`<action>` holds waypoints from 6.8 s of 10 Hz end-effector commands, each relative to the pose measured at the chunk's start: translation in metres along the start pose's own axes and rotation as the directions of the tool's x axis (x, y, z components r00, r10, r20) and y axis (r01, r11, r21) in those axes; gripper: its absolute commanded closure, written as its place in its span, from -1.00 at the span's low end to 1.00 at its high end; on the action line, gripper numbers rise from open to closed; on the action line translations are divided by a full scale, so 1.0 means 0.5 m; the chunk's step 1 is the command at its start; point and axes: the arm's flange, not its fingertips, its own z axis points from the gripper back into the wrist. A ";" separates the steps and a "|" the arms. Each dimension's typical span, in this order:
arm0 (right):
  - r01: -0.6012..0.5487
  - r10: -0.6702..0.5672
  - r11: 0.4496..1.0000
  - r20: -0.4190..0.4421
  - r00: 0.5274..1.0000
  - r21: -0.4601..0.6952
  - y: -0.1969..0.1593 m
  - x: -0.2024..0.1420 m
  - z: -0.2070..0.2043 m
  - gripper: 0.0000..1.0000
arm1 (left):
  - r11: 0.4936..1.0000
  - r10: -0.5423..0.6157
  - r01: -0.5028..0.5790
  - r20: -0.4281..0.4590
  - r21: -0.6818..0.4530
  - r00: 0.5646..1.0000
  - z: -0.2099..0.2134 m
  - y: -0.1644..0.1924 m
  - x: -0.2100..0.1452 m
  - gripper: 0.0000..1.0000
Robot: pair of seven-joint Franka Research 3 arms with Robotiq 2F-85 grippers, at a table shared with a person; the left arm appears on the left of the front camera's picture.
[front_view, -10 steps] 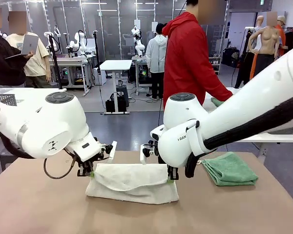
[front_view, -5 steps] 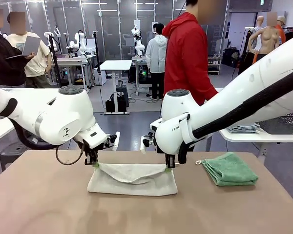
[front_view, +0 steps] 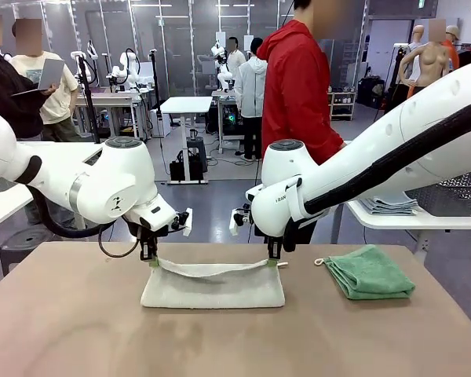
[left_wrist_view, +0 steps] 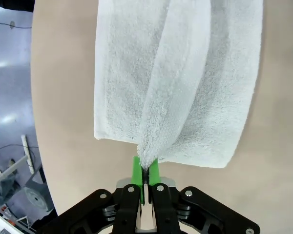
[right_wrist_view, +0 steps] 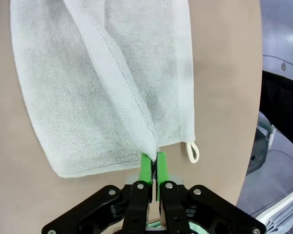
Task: Fold the towels and place them in the basket.
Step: When a person lays out a Towel with hook on the table, fold it in half twice.
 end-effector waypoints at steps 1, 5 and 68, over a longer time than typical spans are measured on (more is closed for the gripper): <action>0.045 -0.045 0.999 -0.029 0.999 0.005 -0.010 -0.006 -0.008 0.89 | 0.999 0.037 -0.037 -0.018 -0.022 0.999 -0.005 0.008 -0.002 0.89; 0.063 -0.063 0.998 -0.015 0.998 -0.003 -0.024 -0.019 -0.028 0.89 | 0.998 0.047 -0.047 -0.017 -0.035 0.999 -0.020 0.024 -0.016 0.89; 0.993 -0.988 0.119 0.100 0.116 0.022 0.087 -0.028 -0.100 -0.30 | 0.989 0.036 0.095 0.795 -0.117 0.605 0.333 -0.117 -0.342 -0.96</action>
